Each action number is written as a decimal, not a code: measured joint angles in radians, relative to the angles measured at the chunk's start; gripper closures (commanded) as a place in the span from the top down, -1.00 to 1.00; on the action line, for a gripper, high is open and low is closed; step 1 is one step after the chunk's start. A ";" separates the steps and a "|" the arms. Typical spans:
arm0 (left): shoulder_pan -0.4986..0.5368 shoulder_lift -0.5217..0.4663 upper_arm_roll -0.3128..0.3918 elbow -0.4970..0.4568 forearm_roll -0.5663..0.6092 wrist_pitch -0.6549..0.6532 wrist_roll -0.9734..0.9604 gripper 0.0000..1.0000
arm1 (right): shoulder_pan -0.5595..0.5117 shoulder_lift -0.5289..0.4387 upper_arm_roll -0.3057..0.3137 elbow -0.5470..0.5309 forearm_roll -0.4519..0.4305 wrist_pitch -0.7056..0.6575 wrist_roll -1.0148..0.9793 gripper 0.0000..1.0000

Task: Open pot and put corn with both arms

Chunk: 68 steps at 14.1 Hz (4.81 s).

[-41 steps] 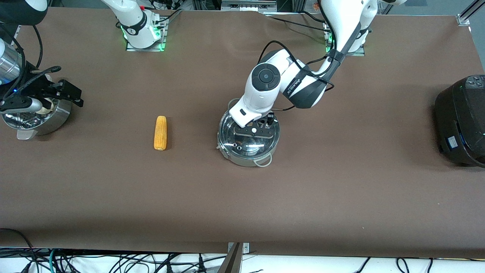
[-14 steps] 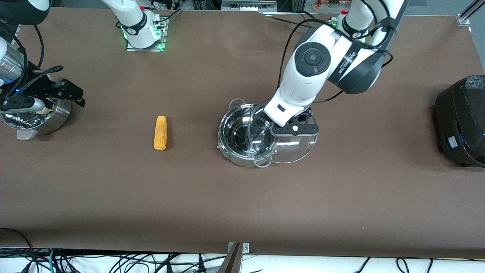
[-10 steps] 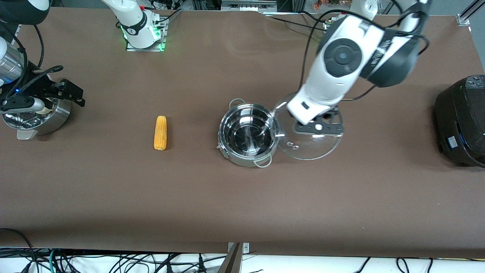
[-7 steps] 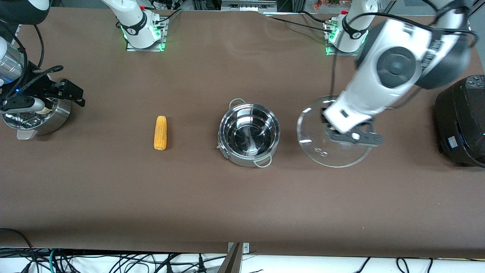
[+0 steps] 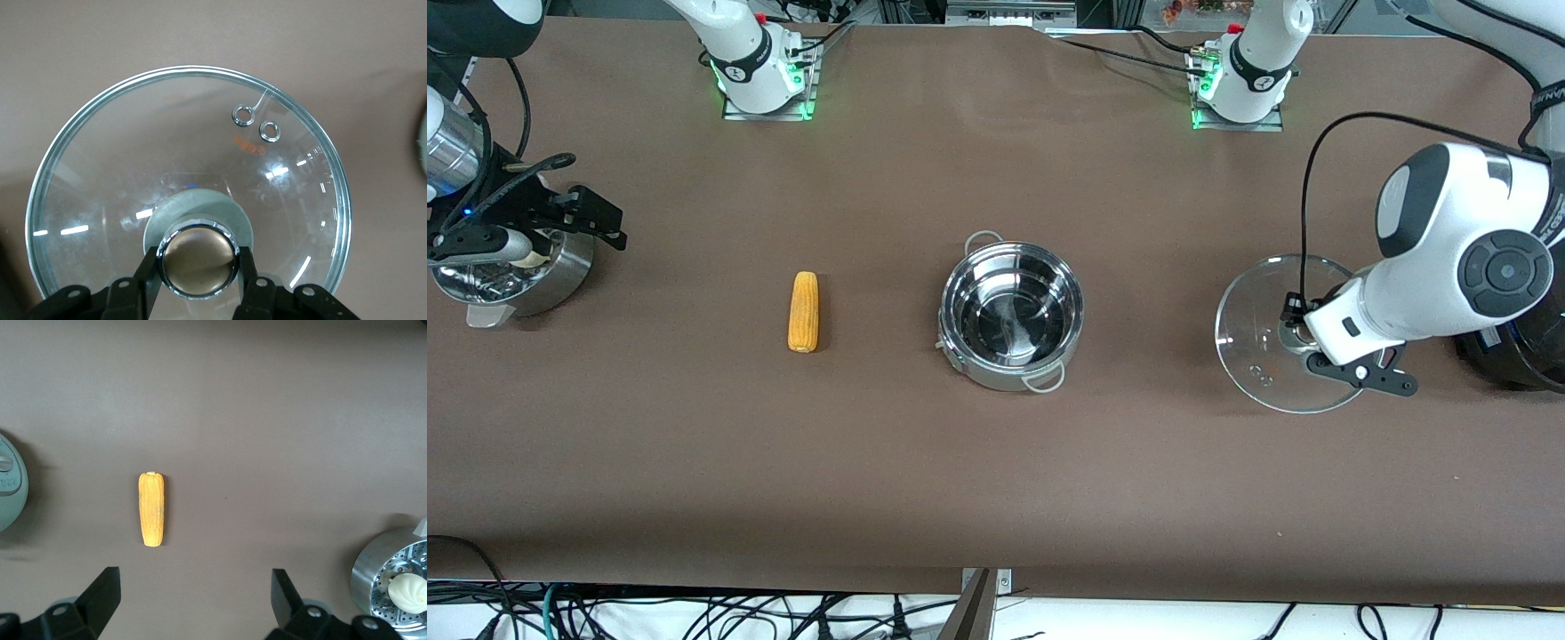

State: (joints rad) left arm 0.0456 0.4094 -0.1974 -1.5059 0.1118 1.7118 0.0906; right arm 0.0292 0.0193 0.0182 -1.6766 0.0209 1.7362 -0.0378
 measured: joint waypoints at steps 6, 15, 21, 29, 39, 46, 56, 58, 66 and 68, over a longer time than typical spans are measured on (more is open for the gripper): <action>0.090 0.012 0.000 -0.273 0.001 0.374 0.157 -0.94 | 0.000 0.000 0.000 0.000 0.000 0.000 0.000 1.00; 0.144 0.056 -0.006 -0.500 0.001 0.685 0.209 -0.25 | 0.000 0.000 0.000 0.001 0.000 0.000 0.000 1.00; 0.146 0.058 -0.006 -0.498 0.001 0.685 0.210 1.00 | -0.001 0.000 -0.004 0.001 0.002 0.001 0.001 1.00; 0.146 -0.083 -0.041 -0.318 0.001 0.314 0.209 1.00 | 0.005 0.089 0.002 -0.001 0.008 -0.002 0.000 1.00; 0.146 -0.152 -0.105 0.079 -0.024 -0.291 0.204 1.00 | 0.176 0.319 0.008 -0.027 0.017 0.201 0.155 1.00; 0.103 -0.234 -0.019 0.110 -0.070 -0.300 0.177 1.00 | 0.221 0.367 0.009 -0.234 0.017 0.495 0.218 1.00; -0.012 -0.459 0.126 -0.196 -0.090 -0.027 -0.045 1.00 | 0.223 0.369 0.008 -0.462 0.017 0.732 0.222 0.27; -0.013 -0.466 0.146 -0.215 -0.098 -0.017 -0.045 1.00 | 0.223 0.373 0.008 -0.481 0.017 0.755 0.222 -0.12; -0.034 -0.375 0.173 -0.069 -0.098 -0.108 -0.046 1.00 | 0.223 0.388 0.008 -0.460 0.017 0.762 0.223 -0.81; -0.071 -0.364 0.218 -0.069 -0.107 -0.105 -0.046 1.00 | 0.223 0.386 0.008 -0.357 0.017 0.623 0.223 -0.80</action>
State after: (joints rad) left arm -0.0251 0.0449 0.0203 -1.5746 0.0043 1.6071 0.0445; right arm 0.2521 0.4051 0.0260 -2.0335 0.0382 2.3594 0.1849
